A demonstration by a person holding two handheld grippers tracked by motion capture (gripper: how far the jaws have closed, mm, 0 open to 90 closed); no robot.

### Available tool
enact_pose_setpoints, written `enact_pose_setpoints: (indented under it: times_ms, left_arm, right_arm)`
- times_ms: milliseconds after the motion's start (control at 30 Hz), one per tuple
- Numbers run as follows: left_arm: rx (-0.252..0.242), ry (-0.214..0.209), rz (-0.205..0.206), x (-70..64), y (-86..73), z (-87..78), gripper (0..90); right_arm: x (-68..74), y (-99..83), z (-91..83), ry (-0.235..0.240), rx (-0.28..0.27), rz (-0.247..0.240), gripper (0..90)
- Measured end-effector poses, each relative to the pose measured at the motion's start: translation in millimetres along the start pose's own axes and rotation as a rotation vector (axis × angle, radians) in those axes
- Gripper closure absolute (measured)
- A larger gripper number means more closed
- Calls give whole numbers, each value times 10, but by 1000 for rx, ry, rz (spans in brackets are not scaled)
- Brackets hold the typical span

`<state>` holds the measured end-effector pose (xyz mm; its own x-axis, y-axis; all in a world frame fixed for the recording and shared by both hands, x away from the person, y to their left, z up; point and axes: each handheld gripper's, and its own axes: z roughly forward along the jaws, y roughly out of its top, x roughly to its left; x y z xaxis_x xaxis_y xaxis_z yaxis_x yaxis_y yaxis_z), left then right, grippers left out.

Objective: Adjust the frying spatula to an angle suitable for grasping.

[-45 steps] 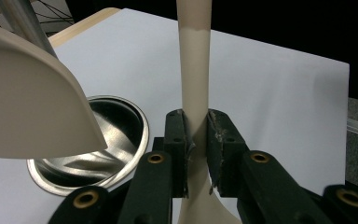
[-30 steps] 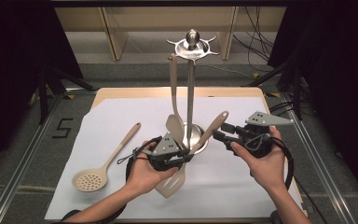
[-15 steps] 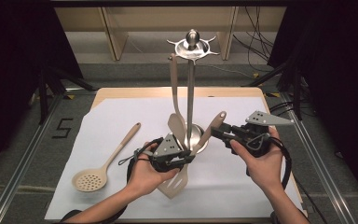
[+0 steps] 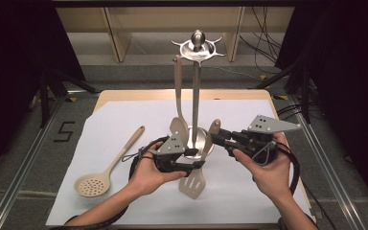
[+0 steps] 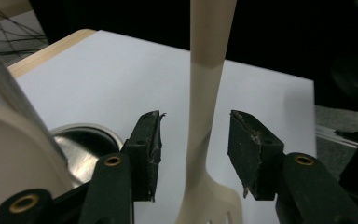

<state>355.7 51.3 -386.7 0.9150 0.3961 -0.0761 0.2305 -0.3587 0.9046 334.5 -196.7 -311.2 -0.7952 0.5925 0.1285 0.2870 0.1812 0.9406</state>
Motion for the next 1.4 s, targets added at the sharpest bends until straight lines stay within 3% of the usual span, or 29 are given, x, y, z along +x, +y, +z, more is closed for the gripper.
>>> enact_pose_setpoints:
  times_ms: [33, 67, 133, 267, 400, 433, 533, 633, 767, 800, 867, 933, 1000, 1100, 1333, 1400]
  left_arm:
    - [-12, -19, 11, 10, 28, -8, 528]
    - [-21, -25, -4, -5, 53, -20, 528]
    - [-36, -62, -1, -16, 108, -41, 529]
    - [-71, -116, 33, -20, 212, -62, 545]
    - [-80, -125, 43, -19, 274, -75, 578]
    - [-88, -127, 49, -13, 284, -77, 593]
    - [-96, -121, 55, -11, 314, -99, 646]
    - [-116, -117, 24, -14, 330, -116, 712]
    - [-129, -120, 20, -50, 372, -138, 749]
    - [-131, -114, 22, -65, 390, -148, 752]
    - [-132, -88, 34, -82, 429, -157, 756]
    - [-126, -59, 45, -91, 465, -157, 757]
    - [-121, -24, 38, -104, 491, -158, 757]
    - [-139, 16, 7, -96, 525, -154, 758]
    - [-132, 78, -15, -61, 553, -146, 759]
    - [-129, 89, -17, -58, 560, -158, 758]
  right_arm:
    - [13, 2, -9, -9, 7, 3, 740]
    - [5, 9, -4, -7, -1, -22, 740]
    - [31, 18, -9, 8, 2, -11, 740]
    - [76, 66, -38, 23, -7, -28, 741]
    - [106, 119, -68, 40, -29, -54, 741]
    - [123, 127, -79, 44, -24, -41, 741]
    - [116, 137, -91, 32, -36, -66, 741]
    - [127, 141, -105, 59, -37, -47, 741]
    - [138, 164, -131, 67, -51, -56, 739]
    - [127, 175, -134, 72, -66, -68, 738]
    - [118, 186, -155, 88, -81, -46, 730]
    - [98, 187, -167, 49, -109, -67, 687]
    - [85, 175, -172, 29, -111, -76, 636]
    - [74, 157, -214, 21, -101, -34, 605]
    - [-45, 135, -354, -63, -119, 16, 587]
    - [-92, 122, -378, -119, -117, 8, 587]
